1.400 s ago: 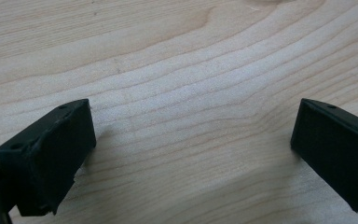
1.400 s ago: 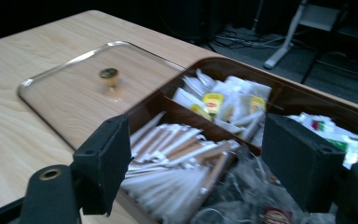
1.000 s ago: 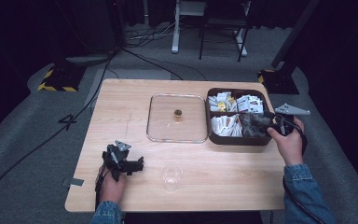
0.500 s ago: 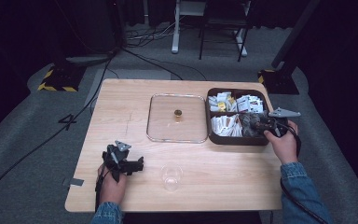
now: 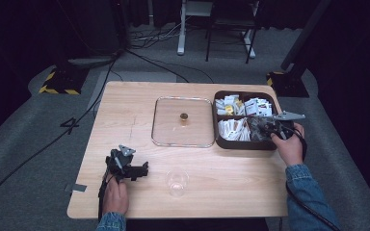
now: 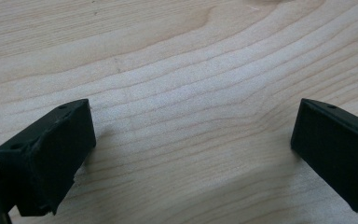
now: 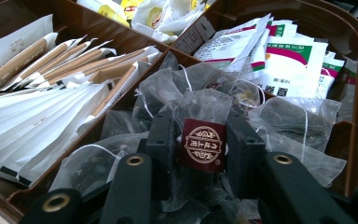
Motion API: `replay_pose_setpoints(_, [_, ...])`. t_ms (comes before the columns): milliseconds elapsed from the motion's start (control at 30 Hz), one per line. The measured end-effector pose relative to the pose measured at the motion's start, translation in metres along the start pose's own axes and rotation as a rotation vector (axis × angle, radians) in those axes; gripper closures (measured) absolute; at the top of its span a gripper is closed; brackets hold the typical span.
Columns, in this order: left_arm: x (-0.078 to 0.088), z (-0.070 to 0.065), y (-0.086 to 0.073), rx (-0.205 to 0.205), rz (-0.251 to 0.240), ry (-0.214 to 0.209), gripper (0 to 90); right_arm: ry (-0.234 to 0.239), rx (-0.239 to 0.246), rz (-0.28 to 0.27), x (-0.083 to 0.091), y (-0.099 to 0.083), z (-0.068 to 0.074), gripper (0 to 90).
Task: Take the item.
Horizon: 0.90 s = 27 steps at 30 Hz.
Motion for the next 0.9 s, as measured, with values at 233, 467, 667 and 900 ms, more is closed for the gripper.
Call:
replay_pose_setpoints(233, [0.0, 0.0, 0.0, -0.001, 0.0, 0.0, 0.1, -0.01, -0.027, -0.04, 0.006, 0.003, -0.003, 70.1])
replay_pose_setpoints(467, [0.0, 0.0, 0.0, 0.0, 0.001, 0.001, 0.1, -0.012, -0.053, -0.1, 0.019, 0.01, -0.003, 71.0])
replay_pose_setpoints(667, [0.0, 0.0, 0.0, 0.005, 0.001, 0.005, 0.1, 0.044, -0.118, -0.17, 0.031, 0.02, 0.003, 71.2])
replay_pose_setpoints(900, [0.0, -0.001, 0.001, 0.012, -0.002, 0.008, 0.1, 0.1, -0.14, -0.235, 0.051, 0.037, 0.015, 71.2])
Point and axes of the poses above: each handheld gripper's, and its own axes: x roughly backward along the jaws, y roughly out of its top, z roughly to its left, the point moved 9 cm from there along -x, roughly forward along the jaws, and after that the axes turned 5 degrees about x, right-handed, at the moved point
